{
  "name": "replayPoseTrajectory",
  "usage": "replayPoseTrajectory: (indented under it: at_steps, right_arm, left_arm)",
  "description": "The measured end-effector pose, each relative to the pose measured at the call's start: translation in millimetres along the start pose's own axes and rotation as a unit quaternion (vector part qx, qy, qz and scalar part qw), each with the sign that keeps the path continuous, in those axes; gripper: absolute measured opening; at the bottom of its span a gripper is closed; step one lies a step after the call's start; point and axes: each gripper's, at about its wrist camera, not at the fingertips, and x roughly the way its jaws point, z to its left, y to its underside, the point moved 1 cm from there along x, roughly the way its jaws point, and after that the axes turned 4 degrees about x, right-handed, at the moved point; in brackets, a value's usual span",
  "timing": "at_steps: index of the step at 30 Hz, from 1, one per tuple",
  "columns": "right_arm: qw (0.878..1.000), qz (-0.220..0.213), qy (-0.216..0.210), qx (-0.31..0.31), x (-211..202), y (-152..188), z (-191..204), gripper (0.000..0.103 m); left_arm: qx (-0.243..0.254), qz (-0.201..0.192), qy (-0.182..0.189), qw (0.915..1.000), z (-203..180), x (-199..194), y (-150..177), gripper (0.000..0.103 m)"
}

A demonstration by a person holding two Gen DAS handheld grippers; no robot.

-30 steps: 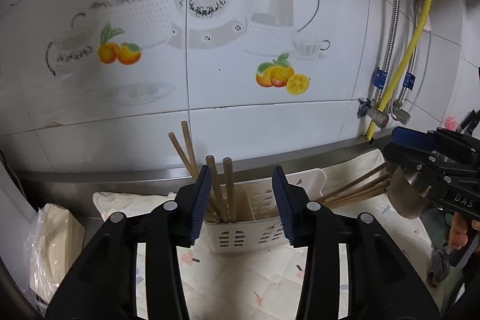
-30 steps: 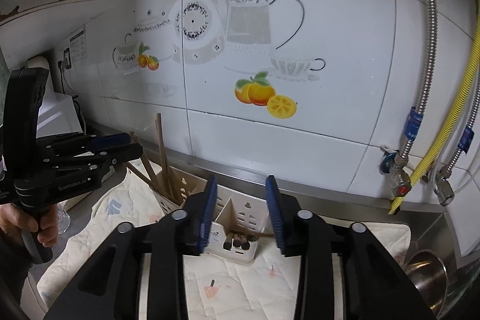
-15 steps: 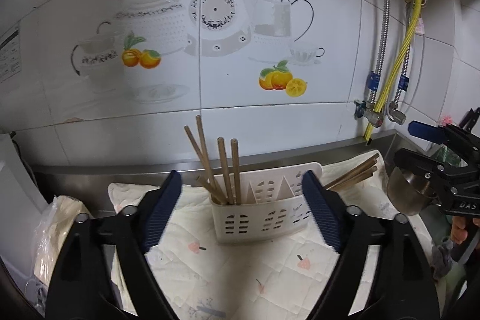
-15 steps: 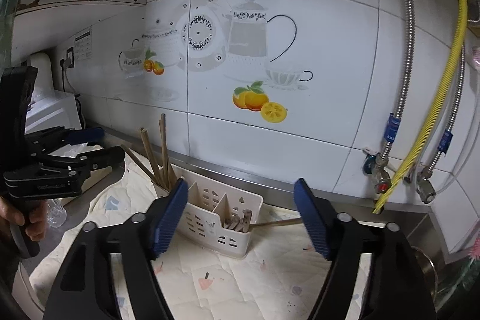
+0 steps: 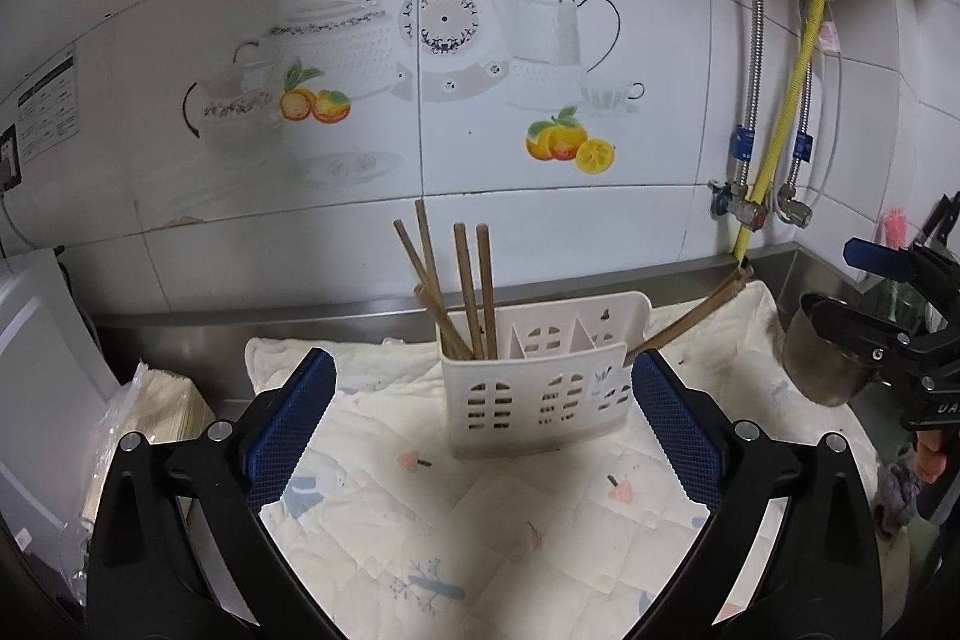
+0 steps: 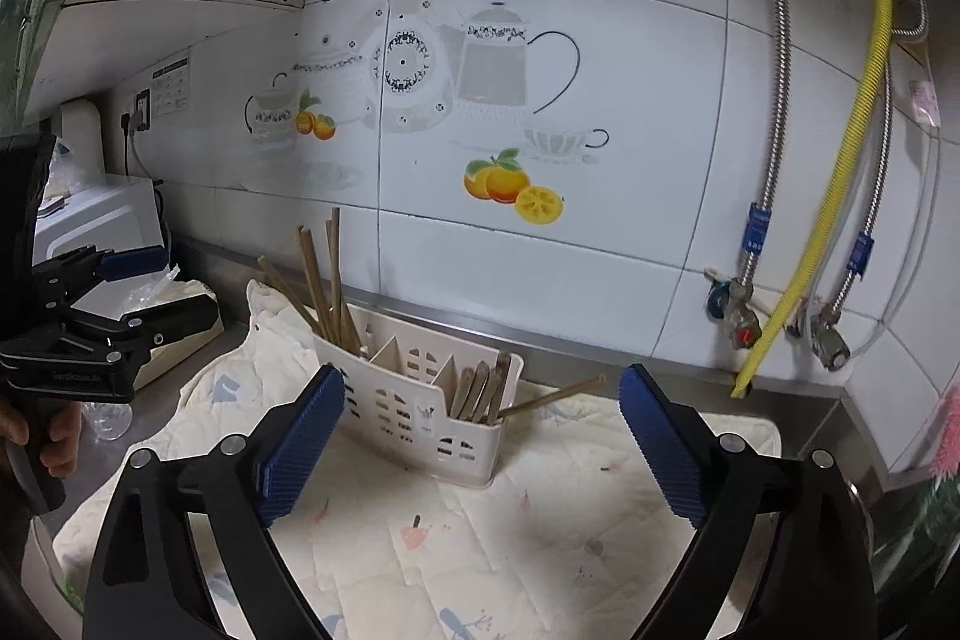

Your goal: Organize utensils

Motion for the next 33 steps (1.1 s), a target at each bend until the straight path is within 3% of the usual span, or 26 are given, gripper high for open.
replayPoseTrajectory:
  at_steps: [11,19,33]
  right_arm:
    - [0.999,0.013,-0.004,0.031,-9,29,-2,0.094]
    - [0.999,0.014,0.008,0.044,-14,46,-2,0.094]
    - [0.999,0.020,0.031,0.036,-23,73,11,0.095]
  left_arm:
    - [0.004,0.002,-0.014,0.9999,-3,-17,26,0.098]
    - [-0.019,0.003,0.005,0.9998,-2,-28,43,0.098]
    - [-0.016,0.035,-0.029,0.9988,-5,-31,72,0.098]
